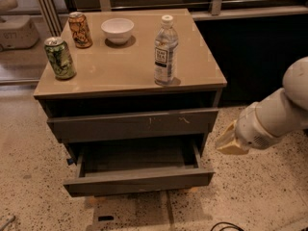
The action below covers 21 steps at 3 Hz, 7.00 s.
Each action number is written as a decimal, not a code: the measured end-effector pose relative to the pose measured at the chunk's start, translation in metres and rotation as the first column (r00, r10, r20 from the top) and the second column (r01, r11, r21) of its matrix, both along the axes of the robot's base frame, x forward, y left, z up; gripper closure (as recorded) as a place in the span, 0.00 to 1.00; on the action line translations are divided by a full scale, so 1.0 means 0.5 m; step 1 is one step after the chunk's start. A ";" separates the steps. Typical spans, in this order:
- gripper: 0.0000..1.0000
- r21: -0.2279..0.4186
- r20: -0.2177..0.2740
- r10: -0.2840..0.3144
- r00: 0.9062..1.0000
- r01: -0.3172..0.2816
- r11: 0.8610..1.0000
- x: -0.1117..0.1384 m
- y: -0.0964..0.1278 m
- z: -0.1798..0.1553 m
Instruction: Close middle drawer
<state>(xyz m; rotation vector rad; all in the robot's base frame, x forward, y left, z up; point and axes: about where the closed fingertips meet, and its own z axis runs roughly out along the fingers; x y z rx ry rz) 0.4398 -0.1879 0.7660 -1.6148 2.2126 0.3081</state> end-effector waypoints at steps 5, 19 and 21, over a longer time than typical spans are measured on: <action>1.00 0.116 0.007 0.189 0.982 -0.188 0.975 0.004 0.114 -0.430; 1.00 0.089 0.668 0.160 0.726 -0.292 0.952 0.367 0.267 -0.730; 1.00 0.107 0.634 0.170 0.754 -0.304 0.947 0.359 0.264 -0.730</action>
Offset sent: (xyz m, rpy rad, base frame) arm 0.0054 0.0125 -0.0551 0.0694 0.0447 0.0028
